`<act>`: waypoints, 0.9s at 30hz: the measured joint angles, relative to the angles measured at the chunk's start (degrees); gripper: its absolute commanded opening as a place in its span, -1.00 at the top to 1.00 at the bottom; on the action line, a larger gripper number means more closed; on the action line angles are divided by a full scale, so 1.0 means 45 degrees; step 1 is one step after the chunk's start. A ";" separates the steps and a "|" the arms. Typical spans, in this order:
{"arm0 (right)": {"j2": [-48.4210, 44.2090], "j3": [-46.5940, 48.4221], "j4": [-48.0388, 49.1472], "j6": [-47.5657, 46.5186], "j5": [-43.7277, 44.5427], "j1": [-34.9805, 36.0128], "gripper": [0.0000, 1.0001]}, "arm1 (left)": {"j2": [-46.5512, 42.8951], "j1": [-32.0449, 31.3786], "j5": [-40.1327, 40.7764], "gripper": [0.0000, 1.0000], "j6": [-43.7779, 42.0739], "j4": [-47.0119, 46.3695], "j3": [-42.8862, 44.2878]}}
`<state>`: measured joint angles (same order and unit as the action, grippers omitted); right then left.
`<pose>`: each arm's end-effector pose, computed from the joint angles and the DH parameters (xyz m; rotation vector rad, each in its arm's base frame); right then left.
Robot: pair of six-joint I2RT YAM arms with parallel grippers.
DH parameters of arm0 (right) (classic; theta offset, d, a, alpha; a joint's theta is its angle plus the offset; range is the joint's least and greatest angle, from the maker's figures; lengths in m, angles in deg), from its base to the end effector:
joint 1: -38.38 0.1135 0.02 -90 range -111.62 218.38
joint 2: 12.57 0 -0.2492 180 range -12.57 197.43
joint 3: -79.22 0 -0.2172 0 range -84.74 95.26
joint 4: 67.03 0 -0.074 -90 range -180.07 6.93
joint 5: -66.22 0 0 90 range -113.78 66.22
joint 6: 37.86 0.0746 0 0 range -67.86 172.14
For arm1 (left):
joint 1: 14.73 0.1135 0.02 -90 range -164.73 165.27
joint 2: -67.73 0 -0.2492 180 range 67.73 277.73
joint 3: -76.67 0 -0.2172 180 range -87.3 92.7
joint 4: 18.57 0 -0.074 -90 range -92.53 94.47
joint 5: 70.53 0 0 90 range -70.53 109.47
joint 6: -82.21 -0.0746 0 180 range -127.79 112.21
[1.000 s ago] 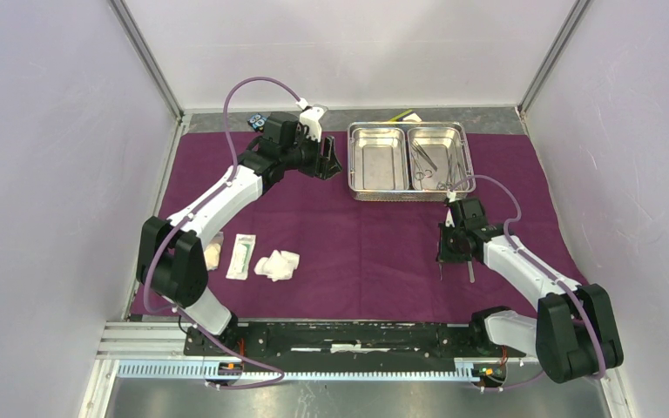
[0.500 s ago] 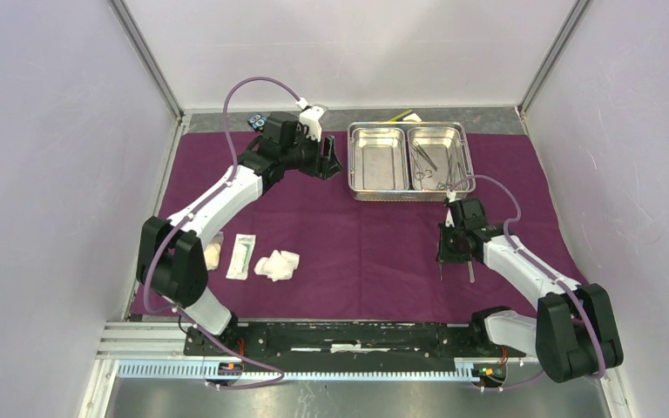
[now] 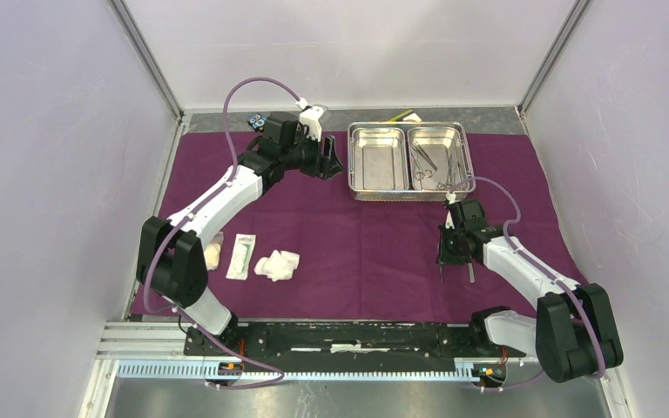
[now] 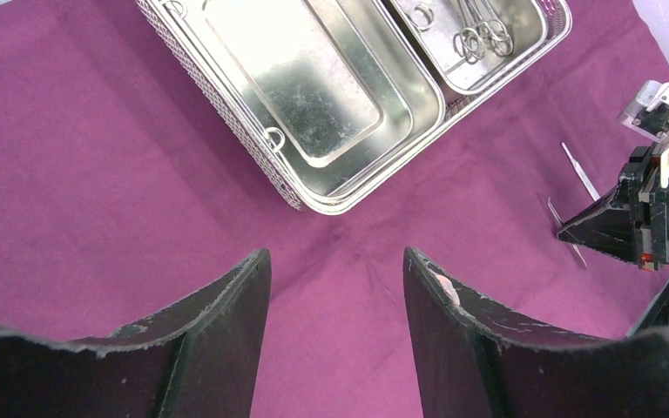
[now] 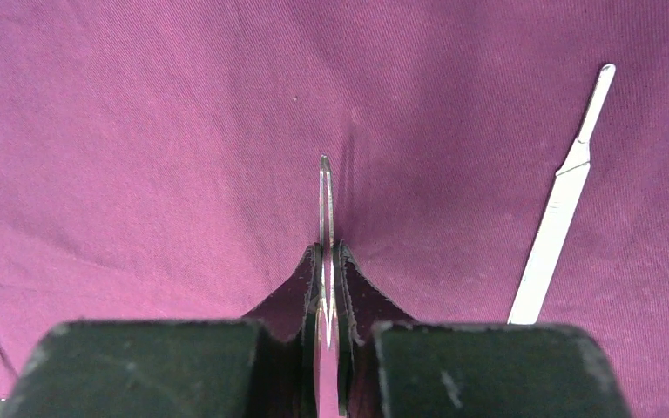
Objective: Open and lay out the surgical kit
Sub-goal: Place the medical item in the surgical kit.
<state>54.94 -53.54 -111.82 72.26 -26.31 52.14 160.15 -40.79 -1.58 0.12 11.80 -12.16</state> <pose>0.1848 0.0486 0.1338 0.1380 2.7249 0.2334 0.3206 -0.1866 0.2824 0.5619 2.0969 -0.7361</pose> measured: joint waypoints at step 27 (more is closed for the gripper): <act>0.0185 -0.0063 0.0107 -0.0005 -0.0058 0.0000 0.58 | 0.0000 0.0000 -0.0010 -0.29 0.0102 -0.0219 0.0000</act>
<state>55.77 -53.83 -111.34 72.24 -26.57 52.14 160.15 -40.79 -1.63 0.57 10.81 -12.16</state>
